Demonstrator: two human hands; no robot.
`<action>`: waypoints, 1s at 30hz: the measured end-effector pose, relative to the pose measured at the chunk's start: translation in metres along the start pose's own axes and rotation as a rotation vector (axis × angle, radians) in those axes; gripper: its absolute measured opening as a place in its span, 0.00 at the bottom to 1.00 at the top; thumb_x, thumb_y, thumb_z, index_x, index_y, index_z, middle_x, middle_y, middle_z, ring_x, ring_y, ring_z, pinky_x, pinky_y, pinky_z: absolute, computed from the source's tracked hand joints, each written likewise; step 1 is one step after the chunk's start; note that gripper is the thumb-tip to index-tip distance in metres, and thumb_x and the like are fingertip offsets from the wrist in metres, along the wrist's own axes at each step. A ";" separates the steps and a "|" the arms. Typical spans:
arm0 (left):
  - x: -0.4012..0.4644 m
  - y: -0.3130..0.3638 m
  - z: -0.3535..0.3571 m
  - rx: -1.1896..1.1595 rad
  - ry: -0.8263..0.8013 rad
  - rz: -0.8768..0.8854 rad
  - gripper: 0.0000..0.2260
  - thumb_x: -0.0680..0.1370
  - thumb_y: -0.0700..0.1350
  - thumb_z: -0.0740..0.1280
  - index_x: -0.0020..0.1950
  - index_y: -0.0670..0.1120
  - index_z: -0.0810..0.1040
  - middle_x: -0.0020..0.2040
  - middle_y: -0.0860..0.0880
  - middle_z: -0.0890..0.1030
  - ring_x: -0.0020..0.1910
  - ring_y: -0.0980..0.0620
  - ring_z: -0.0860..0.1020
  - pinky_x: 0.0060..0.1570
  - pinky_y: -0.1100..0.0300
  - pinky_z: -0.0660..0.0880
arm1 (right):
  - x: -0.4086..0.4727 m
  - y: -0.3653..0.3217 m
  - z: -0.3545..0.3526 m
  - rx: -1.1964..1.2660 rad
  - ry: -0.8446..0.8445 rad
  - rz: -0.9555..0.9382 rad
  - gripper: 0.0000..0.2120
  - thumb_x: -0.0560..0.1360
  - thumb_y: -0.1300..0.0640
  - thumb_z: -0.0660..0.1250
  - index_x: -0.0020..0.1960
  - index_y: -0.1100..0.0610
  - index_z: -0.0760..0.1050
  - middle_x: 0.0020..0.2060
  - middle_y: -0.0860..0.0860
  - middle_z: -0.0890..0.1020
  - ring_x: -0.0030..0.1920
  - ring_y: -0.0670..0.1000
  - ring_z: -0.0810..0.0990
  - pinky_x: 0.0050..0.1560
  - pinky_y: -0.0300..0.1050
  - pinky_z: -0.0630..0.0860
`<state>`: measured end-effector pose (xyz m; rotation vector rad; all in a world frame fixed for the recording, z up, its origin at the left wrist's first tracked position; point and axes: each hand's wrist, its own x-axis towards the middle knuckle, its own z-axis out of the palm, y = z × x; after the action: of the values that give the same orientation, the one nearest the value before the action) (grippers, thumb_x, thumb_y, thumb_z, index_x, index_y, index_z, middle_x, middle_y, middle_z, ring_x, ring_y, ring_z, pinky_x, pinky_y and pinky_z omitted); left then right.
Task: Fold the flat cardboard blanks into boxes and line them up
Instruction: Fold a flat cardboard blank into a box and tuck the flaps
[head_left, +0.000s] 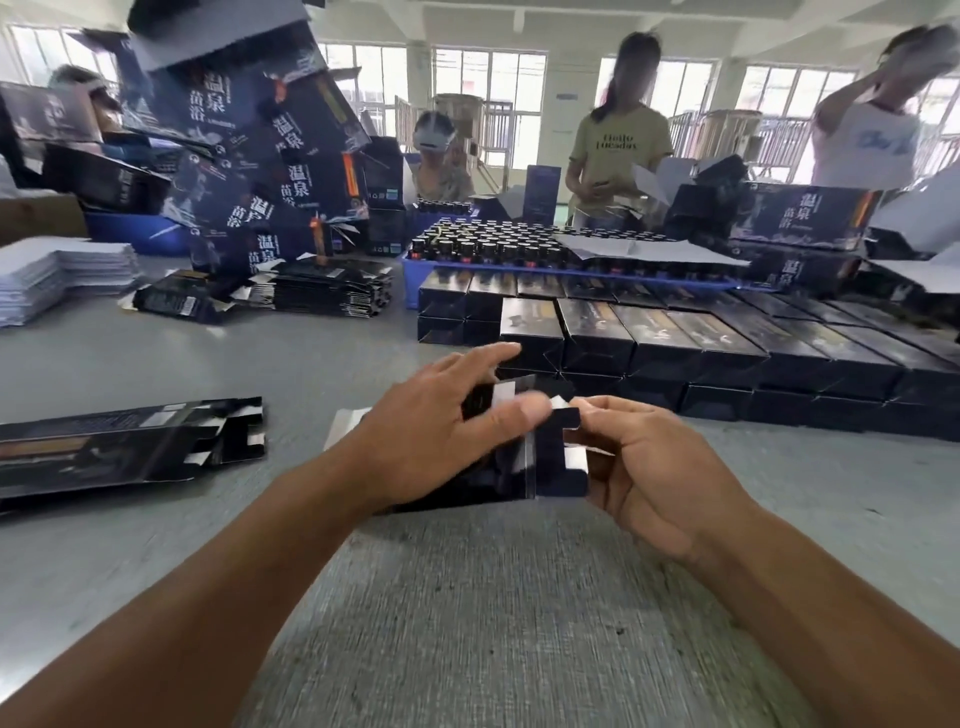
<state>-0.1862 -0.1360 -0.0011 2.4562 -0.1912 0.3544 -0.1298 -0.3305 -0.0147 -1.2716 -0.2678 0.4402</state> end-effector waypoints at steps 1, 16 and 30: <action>-0.001 0.001 0.002 0.027 -0.074 -0.002 0.42 0.66 0.79 0.56 0.78 0.66 0.53 0.72 0.54 0.70 0.67 0.52 0.71 0.66 0.46 0.73 | 0.001 -0.002 -0.002 -0.019 0.035 0.000 0.11 0.82 0.61 0.61 0.48 0.60 0.82 0.41 0.58 0.84 0.36 0.51 0.82 0.33 0.45 0.81; 0.001 -0.009 0.008 0.308 0.086 0.152 0.54 0.62 0.76 0.70 0.79 0.62 0.46 0.75 0.57 0.67 0.69 0.55 0.65 0.68 0.53 0.62 | 0.000 0.000 -0.007 -0.374 0.144 -0.269 0.06 0.77 0.59 0.72 0.46 0.51 0.75 0.42 0.50 0.87 0.42 0.48 0.86 0.36 0.41 0.81; -0.002 -0.003 0.008 0.395 0.178 0.291 0.47 0.69 0.66 0.73 0.78 0.68 0.46 0.73 0.57 0.66 0.69 0.57 0.62 0.68 0.57 0.58 | -0.002 -0.004 -0.006 -0.546 0.025 -0.490 0.25 0.81 0.65 0.65 0.59 0.32 0.77 0.51 0.47 0.85 0.48 0.46 0.85 0.38 0.40 0.82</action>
<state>-0.1856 -0.1388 -0.0096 2.7664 -0.4410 0.8000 -0.1282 -0.3376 -0.0124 -1.6757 -0.6926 -0.0824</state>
